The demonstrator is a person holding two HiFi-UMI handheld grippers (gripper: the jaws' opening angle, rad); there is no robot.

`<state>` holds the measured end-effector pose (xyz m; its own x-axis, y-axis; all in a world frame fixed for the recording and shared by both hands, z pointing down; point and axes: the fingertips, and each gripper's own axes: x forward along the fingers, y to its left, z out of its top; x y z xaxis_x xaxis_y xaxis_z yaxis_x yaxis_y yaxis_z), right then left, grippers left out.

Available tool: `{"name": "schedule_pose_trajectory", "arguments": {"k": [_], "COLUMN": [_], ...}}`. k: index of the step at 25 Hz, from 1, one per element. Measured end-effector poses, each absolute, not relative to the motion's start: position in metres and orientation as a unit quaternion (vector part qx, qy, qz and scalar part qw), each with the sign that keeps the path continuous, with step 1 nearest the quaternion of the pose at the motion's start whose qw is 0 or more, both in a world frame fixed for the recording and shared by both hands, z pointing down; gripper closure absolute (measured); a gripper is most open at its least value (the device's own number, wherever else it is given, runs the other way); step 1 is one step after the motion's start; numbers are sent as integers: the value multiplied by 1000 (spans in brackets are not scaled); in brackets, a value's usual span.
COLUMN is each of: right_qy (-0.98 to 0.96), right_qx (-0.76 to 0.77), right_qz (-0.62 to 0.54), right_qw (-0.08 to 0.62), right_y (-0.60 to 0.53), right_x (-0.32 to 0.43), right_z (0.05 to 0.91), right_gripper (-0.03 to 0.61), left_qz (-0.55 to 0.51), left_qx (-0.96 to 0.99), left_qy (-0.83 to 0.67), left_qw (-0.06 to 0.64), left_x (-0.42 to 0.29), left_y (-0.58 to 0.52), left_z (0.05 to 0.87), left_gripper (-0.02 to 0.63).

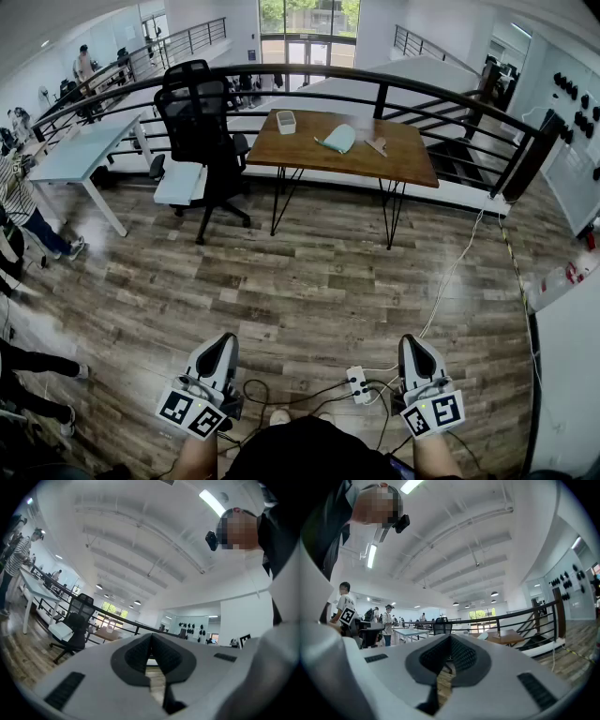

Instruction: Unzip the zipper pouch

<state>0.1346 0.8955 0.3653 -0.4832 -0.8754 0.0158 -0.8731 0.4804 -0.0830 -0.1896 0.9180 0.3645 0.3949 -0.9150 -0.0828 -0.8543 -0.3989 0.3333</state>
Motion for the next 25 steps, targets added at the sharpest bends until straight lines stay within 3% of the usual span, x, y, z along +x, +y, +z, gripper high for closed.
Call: {"name": "schedule_pose_trajectory", "arguments": {"k": [19, 20, 22, 23, 24, 25], "right_qy": [848, 851, 856, 857, 856, 855], "right_qx": [-524, -519, -510, -508, -509, -510], "right_qz": [-54, -52, -45, -41, -37, -35], "right_qw": [58, 61, 69, 75, 81, 87], "right_y": [897, 900, 906, 908, 909, 909], "right_x": [178, 180, 184, 187, 191, 195], "right_z": [364, 362, 357, 353, 350, 348], "right_gripper": [583, 563, 414, 384, 317, 241], "left_qz": [-91, -98, -110, -112, -112, -109], "left_qx": [834, 830, 823, 822, 821, 820], "left_qy": [-537, -542, -551, -553, -555, -557], "left_qw": [88, 85, 80, 79, 77, 74], "left_x": [-143, -142, -138, -133, -128, -122], "left_y": [912, 913, 913, 912, 910, 909], "left_z": [359, 357, 351, 349, 348, 347], "left_gripper": [598, 598, 576, 516, 426, 378]}}
